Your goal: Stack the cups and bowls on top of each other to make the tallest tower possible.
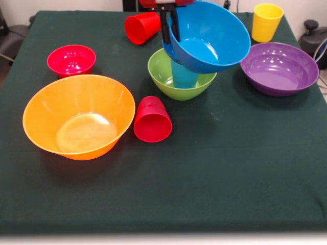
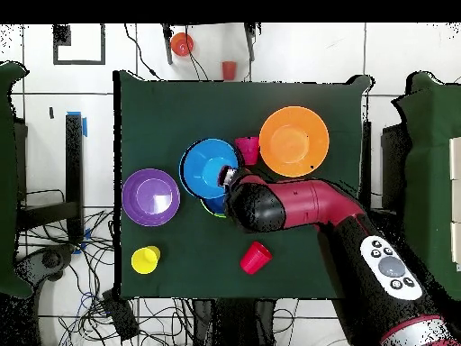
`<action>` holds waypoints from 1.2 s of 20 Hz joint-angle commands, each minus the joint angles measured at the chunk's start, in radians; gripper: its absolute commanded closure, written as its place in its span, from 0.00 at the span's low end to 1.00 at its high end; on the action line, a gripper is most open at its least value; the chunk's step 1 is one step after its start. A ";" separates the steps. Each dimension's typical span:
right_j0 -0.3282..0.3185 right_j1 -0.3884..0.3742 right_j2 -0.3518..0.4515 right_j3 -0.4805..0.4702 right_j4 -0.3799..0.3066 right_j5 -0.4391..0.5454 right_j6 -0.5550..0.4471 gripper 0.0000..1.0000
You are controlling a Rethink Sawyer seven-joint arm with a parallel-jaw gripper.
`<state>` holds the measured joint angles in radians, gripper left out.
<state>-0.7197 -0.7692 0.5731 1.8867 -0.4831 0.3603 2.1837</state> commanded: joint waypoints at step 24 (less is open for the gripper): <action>-0.247 -0.157 0.355 0.402 0.060 -0.118 -0.004 1.00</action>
<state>-1.0150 -0.9776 0.8785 2.2005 -0.3620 0.3365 2.1837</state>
